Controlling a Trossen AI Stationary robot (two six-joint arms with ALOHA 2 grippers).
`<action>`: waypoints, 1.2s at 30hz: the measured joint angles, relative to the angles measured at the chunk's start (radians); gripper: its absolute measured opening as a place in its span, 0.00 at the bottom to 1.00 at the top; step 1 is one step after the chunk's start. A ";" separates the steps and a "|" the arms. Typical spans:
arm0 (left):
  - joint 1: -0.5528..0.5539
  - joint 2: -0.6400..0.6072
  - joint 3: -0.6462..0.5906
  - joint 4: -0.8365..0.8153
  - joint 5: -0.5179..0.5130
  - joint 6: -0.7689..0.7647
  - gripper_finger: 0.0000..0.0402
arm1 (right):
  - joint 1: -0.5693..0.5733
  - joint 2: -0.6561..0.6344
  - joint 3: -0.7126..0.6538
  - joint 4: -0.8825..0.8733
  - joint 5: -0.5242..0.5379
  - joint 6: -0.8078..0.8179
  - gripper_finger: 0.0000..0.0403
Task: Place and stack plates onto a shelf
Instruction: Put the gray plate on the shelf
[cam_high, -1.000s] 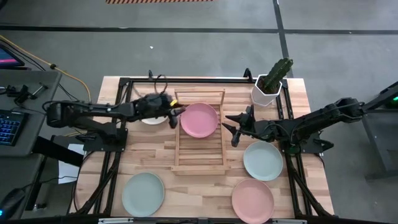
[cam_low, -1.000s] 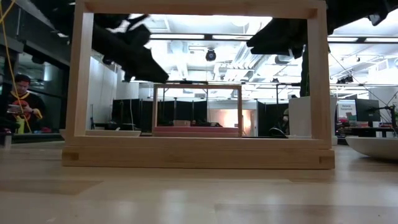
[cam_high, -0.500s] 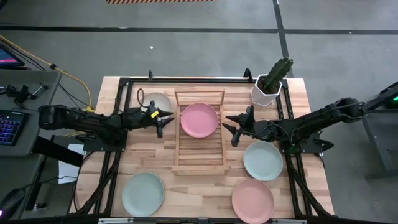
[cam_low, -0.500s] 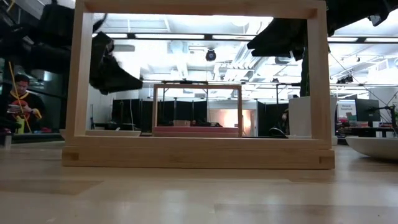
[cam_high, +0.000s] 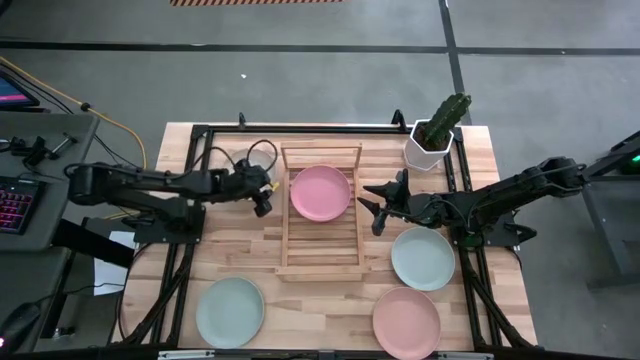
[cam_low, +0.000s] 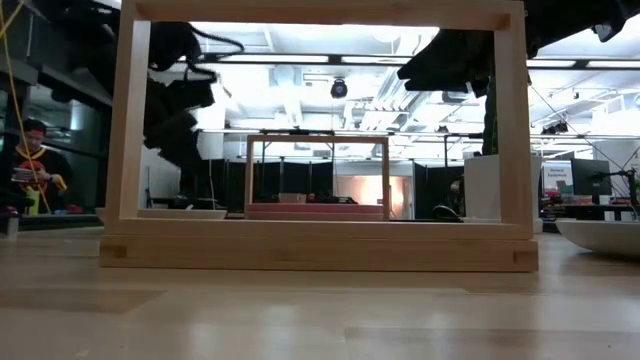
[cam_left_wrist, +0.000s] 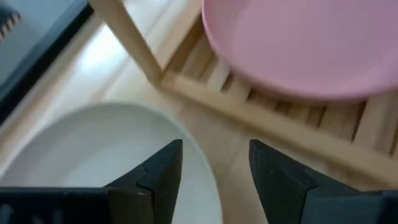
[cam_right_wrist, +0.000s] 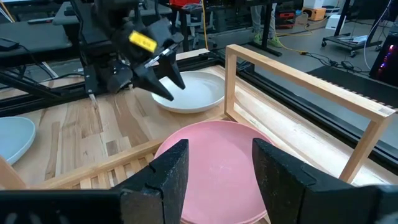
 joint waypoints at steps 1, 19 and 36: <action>0.000 0.013 0.005 -0.024 0.000 -0.006 0.44 | 0.000 0.000 0.000 0.000 0.000 0.000 0.40; 0.000 0.213 0.007 -0.026 -0.136 -0.023 0.45 | 0.000 0.000 0.000 0.000 0.000 0.007 0.40; 0.027 0.281 0.007 -0.040 -0.155 -0.030 0.10 | 0.000 0.000 0.000 -0.001 0.001 0.007 0.40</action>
